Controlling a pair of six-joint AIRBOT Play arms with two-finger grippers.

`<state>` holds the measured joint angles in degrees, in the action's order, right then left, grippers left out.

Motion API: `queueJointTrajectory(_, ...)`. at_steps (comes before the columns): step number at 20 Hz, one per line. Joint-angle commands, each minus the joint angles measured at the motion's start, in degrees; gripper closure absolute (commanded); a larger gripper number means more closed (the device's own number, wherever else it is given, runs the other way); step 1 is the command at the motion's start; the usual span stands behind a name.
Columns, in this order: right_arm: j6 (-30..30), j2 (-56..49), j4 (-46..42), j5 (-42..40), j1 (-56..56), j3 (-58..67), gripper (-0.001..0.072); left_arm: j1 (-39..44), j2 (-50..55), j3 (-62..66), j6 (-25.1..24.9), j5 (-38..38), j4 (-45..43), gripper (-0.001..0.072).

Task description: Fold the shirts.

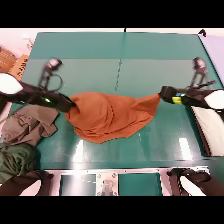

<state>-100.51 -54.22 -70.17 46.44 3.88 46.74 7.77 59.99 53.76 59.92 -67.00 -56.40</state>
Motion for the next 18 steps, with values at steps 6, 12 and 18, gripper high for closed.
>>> queueJointTrajectory(6,0.4,-8.1,-2.1,10.3,-3.6,6.3,0.0283,0.0,7.6,1.9,0.4,1.4,-4.1,0.0155)
queueJointTrajectory(12,-7.2,2.3,-2.9,19.5,-2.1,-3.0,0.0284,-0.2,7.6,12.4,4.6,-1.1,-16.6,0.0156)
queueJointTrajectory(18,-10.3,3.5,8.4,5.4,9.0,-18.7,0.0284,-8.6,7.6,13.9,4.6,-1.5,-10.8,0.0156)
